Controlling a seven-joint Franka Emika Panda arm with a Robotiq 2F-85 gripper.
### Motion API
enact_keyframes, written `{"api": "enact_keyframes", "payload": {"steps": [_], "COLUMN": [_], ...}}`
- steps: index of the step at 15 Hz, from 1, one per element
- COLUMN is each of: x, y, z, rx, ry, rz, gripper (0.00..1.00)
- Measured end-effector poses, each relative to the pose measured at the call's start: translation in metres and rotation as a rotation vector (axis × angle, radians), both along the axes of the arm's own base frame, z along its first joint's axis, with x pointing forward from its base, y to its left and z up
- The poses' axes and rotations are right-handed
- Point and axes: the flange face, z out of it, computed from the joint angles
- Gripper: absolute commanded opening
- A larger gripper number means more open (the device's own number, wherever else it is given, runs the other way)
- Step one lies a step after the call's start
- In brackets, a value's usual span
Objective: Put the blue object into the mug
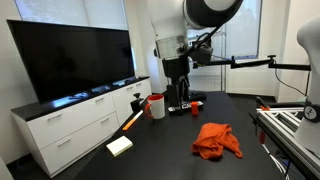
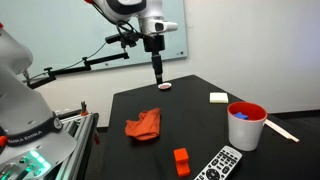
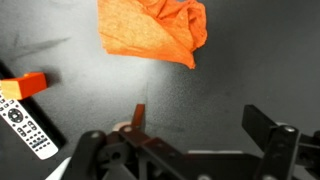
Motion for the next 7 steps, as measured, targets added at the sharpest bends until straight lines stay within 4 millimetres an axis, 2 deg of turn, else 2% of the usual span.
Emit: {"api": "enact_keyframes", "payload": {"steps": [7], "x": [-0.0066], "y": [-0.0001], "z": [0.0008], "rx": [0.003], "ry": [-0.016], "rz": [0.020], "gripper": [1.00]}}
